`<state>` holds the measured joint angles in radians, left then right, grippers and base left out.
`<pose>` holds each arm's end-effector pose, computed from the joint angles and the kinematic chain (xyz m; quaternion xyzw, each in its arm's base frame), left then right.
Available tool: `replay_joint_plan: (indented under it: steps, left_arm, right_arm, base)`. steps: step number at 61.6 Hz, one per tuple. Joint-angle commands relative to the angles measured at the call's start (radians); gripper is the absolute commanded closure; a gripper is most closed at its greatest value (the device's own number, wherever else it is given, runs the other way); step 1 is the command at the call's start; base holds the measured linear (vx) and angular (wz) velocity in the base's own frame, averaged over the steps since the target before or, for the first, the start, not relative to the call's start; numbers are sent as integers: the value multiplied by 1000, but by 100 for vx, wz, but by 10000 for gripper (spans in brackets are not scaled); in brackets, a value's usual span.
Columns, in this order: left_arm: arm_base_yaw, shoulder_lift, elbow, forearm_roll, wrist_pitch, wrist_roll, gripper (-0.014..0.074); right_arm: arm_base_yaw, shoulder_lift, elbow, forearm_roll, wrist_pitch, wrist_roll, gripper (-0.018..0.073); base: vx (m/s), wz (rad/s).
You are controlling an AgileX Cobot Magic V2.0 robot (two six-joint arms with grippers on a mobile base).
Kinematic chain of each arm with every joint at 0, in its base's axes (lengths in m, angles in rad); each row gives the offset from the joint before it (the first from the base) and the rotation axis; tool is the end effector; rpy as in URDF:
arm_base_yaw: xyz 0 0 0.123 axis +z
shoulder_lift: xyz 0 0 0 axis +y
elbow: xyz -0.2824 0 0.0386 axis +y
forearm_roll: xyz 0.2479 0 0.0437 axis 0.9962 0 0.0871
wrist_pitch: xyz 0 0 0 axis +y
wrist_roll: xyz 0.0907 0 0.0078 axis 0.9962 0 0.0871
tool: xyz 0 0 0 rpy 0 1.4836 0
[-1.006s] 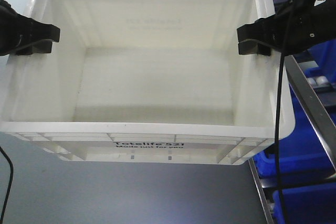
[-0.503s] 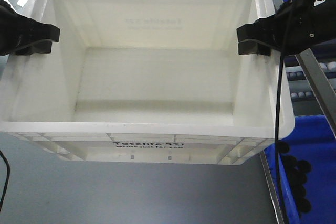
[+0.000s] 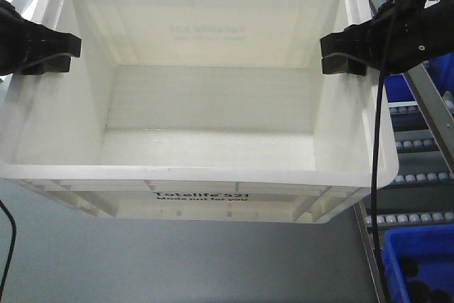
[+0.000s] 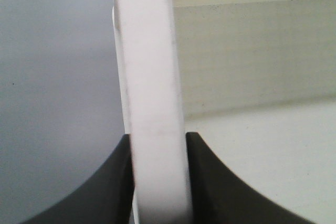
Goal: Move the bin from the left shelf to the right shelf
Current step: 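Hold the tote with both grippers while the base drives to another shelf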
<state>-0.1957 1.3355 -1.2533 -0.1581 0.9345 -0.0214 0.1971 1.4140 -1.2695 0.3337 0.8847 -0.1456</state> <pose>0.2692 -0.0651 0.3577 0.0579 0.9446 -0.1087 0.3042 0.2890 0.0813 0.3457 -0.1005 0.9343 0.1625 0.3009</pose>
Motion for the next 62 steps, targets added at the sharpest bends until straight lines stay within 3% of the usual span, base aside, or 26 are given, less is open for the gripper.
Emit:
replay_joint_plan:
  steps: [1, 62]
  left_arm:
    - [-7, -45, -40, -34, -97, 21, 601]
    - [-7, -45, -40, -34, -98, 21, 601]
  right_arm:
    - [-2, -45, -38, 24, -85, -33, 564]
    - [-2, -45, -38, 24, -86, -33, 564]
  base:
    - [47, -1]
    - [46, 0]
